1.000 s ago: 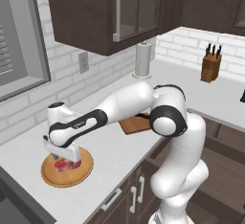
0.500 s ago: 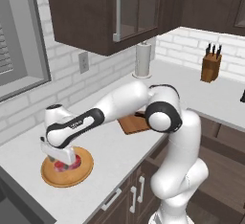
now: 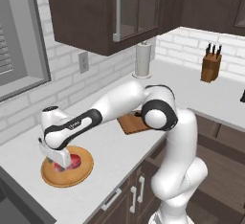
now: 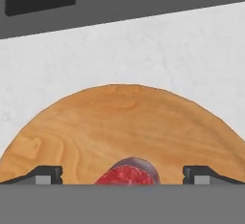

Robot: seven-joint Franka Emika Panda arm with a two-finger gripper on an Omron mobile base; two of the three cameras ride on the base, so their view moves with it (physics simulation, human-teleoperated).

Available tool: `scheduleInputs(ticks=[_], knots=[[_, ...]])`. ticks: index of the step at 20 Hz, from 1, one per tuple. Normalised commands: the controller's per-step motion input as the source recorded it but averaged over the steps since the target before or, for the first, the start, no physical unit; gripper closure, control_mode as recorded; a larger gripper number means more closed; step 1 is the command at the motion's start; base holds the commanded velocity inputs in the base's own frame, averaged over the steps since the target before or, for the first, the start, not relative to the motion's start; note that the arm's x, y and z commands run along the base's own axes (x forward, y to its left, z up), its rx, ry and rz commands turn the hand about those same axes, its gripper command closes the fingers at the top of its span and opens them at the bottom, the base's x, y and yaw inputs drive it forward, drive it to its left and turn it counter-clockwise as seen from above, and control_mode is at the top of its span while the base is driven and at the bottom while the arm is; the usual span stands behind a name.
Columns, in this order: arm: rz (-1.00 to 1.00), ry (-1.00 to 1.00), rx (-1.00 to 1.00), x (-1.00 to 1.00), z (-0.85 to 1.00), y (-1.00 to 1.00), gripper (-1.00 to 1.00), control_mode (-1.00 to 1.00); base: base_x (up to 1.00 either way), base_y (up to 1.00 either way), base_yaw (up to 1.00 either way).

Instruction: Pick up the knife from the drawer and place it on the cutting board. Then place the meat from the plate to the cutting board.

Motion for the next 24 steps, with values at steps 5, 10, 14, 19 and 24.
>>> scheduleInputs(ticks=[5,10,14,19,24], knots=[[0.0,0.0,0.0,-0.01,-0.32,0.0,-1.0,-1.0,0.0,0.0,0.0],[0.0,0.0,0.0,0.02,-0.14,0.0,-1.0,-1.0,0.0,0.0,0.0],[0.0,0.0,0.0,0.04,-0.09,0.0,-1.0,-1.0,0.0,0.0,0.0],[0.01,-0.02,0.0,0.0,-0.26,-0.19,-1.0,-1.0,0.0,0.0,0.0],[0.01,-0.04,0.01,-0.03,-0.26,-0.5,-1.0,-1.0,0.0,0.0,0.0]])
